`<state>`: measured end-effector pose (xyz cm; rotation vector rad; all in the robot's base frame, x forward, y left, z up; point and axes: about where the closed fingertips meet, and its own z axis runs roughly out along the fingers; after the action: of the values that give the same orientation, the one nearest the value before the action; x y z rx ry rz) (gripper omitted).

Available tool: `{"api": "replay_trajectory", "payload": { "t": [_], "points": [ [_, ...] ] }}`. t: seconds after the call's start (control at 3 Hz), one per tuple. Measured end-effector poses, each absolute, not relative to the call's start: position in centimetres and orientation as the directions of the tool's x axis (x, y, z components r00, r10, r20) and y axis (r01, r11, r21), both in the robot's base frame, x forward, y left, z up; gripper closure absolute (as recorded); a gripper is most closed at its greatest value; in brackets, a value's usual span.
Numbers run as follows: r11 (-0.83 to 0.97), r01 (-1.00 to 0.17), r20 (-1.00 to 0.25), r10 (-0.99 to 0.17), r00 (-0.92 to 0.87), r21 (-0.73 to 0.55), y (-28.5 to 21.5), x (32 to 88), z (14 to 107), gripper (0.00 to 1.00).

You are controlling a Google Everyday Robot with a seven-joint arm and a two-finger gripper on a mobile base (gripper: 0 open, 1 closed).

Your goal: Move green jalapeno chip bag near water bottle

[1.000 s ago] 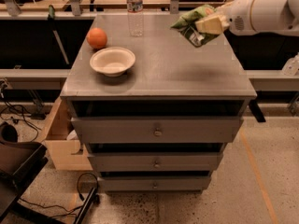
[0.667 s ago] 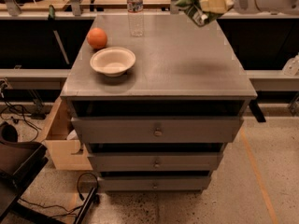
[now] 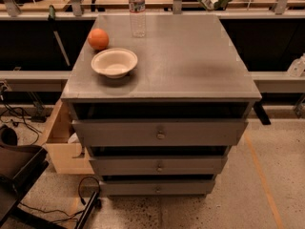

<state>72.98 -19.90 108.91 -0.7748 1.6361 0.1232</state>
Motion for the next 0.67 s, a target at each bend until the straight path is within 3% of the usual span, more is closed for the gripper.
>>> {"api": "replay_trajectory", "payload": {
  "t": [0.67],
  "points": [
    [0.805, -0.489, -0.919, -0.395, -0.020, -0.336, -17.9, 79.2, 106.1, 1.00]
  ]
}}
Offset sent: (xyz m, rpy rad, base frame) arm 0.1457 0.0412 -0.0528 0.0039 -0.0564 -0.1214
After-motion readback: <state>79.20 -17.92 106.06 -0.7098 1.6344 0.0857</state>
